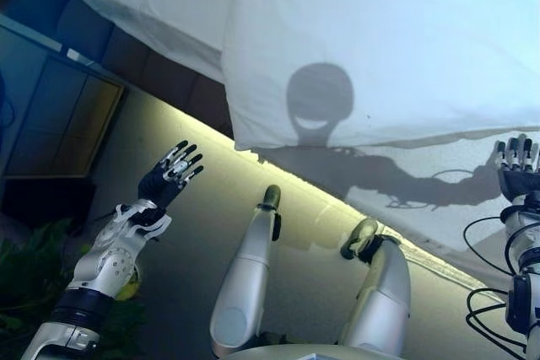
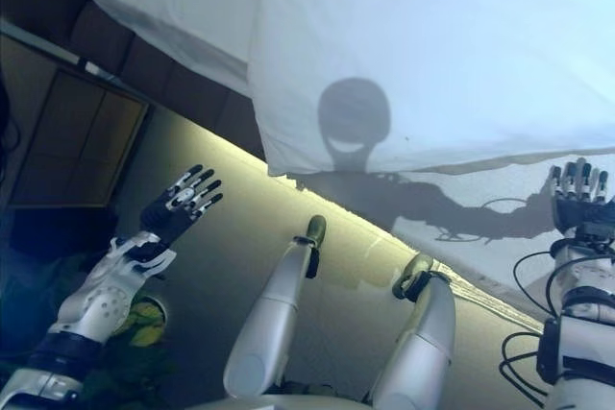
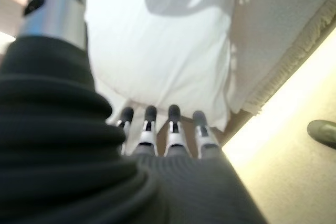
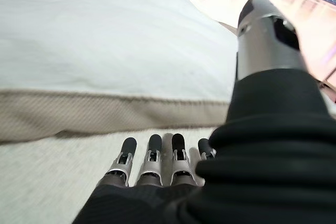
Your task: Make the bed neatly
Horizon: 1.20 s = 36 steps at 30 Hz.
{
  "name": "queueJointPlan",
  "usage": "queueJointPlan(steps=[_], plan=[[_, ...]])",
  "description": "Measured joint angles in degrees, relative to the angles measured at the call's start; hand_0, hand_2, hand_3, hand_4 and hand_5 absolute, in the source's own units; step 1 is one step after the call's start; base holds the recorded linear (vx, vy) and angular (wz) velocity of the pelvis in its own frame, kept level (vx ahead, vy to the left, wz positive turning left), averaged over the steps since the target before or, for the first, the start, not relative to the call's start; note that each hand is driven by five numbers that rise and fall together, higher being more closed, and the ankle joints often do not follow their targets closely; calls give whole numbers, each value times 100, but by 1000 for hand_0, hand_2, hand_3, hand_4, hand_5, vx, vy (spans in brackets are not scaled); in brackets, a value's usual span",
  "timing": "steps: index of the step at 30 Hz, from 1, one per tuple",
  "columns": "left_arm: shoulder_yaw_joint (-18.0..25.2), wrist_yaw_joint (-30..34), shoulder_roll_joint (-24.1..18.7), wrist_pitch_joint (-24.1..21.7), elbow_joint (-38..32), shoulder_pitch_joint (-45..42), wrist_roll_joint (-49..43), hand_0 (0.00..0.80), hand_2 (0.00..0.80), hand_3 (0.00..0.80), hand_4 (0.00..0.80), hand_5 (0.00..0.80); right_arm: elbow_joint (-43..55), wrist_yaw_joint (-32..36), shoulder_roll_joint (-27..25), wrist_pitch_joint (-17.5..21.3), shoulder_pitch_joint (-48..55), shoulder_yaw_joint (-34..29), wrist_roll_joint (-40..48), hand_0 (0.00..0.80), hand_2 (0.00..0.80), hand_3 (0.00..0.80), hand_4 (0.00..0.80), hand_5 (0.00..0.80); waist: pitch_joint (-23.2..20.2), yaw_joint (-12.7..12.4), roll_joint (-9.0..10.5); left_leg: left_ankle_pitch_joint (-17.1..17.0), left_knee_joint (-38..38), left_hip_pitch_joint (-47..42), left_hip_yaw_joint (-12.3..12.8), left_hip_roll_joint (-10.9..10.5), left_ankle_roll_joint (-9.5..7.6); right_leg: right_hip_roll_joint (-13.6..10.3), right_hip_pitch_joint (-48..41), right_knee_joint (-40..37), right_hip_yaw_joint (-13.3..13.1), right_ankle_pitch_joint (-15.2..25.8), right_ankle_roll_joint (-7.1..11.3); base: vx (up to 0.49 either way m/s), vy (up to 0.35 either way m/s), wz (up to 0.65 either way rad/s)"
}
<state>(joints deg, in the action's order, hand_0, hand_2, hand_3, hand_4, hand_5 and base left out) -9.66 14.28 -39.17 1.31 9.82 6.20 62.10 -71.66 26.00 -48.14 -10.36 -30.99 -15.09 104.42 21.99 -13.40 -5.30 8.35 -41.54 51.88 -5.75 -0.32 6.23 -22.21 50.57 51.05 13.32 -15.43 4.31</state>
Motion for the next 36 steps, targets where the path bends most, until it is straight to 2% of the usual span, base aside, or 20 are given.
queueJointPlan(steps=[1, 2, 3, 7, 17, 23, 25, 28, 31, 36], plan=[[0, 30, -30, 32, 1, -13, 0, 0, 0, 0, 0, 0, -66, -40, -37, 0, -59, -1, 52, 530, 530, 530, 530, 530, 0, -33, 0, -8, -1, 4, -27, -3, 13, 0, -5, 18, 13, -21, -10, 28, -66, 14], [1, 53, -69, 70, 0, -26, 0, 0, 0, 0, 0, 0, -79, -55, -53, -1, -109, -2, 93, 734, 734, 734, 734, 734, 0, -49, 0, -12, -1, 7, -52, -15, 20, -1, -8, 44, 19, -47, -7, 24, -61, 14], [2, 81, -116, 79, 1, -34, 0, 0, 0, 0, 0, 0, -79, -99, -68, -2, -168, -2, 113, 800, 800, 800, 800, 800, 0, -68, 0, -16, -6, 17, -74, -19, 27, 0, -7, 73, 28, -69, -9, 22, -44, 11], [9, 164, -180, 93, 1, -17, 0, 0, 0, 0, 0, 0, -93, -320, -83, 0, -279, -2, 332, 800, 800, 800, 800, 800, 0, -171, 0, -19, -21, 21, -84, -13, 32, 1, -7, 90, 43, -83, -25, 6, -8, 1], [9, 227, -201, 128, 0, -22, 0, 0, 0, 0, 0, 0, -103, -365, -53, 10, -257, 1, 426, 800, 800, 800, 800, 800, -1, -154, 2, -18, -33, 29, -81, -20, 28, -5, -8, 76, 35, -72, -14, -19, 45, 0], [3, 193, -185, 185, -33, 38, 5, 0, 0, 0, 0, 0, -40, -232, 223, 272, -128, 14, 126, 800, 800, 800, 800, 800, -5, -127, 19, 13, -196, -65, -37, 14, -4, 12, -131, 63, 0, -35, -1, -4, 77, -6], [-24, 182, -147, 191, -27, 107, 0, 0, 0, 0, 0, 0, 85, -134, 399, 415, -44, 89, -49, 800, 800, 800, 800, 800, -16, -106, 58, 80, -231, -200, 18, 44, -65, 45, -248, 25, -40, -4, 15, -4, 83, -17], [-148, 94, -32, 190, 23, 130, -12, 0, 0, 0, 0, 0, 670, -20, 834, 609, 87, 443, -256, 800, 800, 800, 800, 800, -114, 38, 196, 150, -232, -335, 123, 118, -104, 138, -337, -112, -157, 53, 34, -3, 85, -28], [-554, -96, 131, 190, 91, 313, -60, 0, 0, 0, 0, 0, 1486, -71, 1355, 734, 250, 767, -418, 800, 800, 800, 800, 800, -264, 231, 371, 171, -262, -361, 247, 198, -150, 211, -339, -248, -278, 172, 68, -21, 108, -24], [-1085, -684, 770, 61, 313, 934, -189, 0, 0, 0, 0, 0, 2611, -610, 2027, 1036, 416, 1560, -592, 800, 800, 800, 800, 800, -283, 592, 400, 197, -235, -477, 471, 292, -288, 340, -441, -616, -474, 474, 172, -21, 111, -27]])
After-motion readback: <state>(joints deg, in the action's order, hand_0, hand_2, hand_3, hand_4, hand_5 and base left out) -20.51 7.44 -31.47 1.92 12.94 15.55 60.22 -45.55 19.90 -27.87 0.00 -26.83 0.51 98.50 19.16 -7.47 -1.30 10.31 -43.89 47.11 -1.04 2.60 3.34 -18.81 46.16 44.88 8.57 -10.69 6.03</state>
